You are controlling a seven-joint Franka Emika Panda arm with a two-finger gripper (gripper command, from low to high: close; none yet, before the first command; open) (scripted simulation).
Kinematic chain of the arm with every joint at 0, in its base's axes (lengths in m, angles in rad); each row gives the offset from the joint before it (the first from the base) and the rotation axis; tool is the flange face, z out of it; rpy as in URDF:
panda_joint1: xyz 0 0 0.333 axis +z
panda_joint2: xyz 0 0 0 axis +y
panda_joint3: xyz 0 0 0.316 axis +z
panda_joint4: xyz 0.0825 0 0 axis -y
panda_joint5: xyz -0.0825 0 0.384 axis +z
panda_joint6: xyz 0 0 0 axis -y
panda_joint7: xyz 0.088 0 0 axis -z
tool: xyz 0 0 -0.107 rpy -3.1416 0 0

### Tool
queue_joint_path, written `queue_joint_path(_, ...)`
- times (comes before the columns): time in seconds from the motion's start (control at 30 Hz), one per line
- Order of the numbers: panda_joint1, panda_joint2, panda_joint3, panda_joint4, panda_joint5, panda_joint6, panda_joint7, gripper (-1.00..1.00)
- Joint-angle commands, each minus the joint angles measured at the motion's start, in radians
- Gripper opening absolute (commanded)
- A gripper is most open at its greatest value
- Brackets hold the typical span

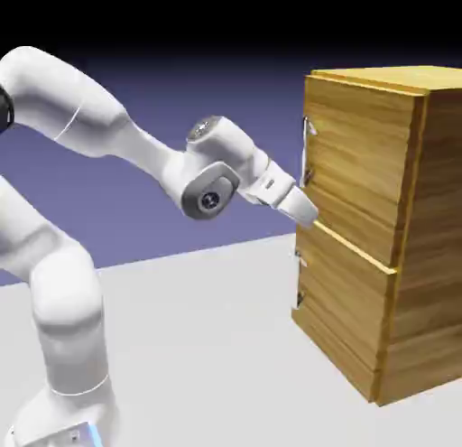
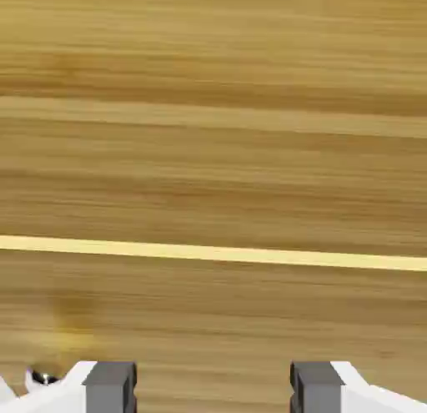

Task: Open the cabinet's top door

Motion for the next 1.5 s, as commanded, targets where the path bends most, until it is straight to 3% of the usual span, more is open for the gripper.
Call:
queue_joint_path(0.0,-0.014,-0.008,0.017,0.005,0.044,-0.002,-0.029,0.0)
queue_joint_path(1.47,-0.615,-0.377,0.751,0.227,1.957,-0.107,-1.295,0.0)
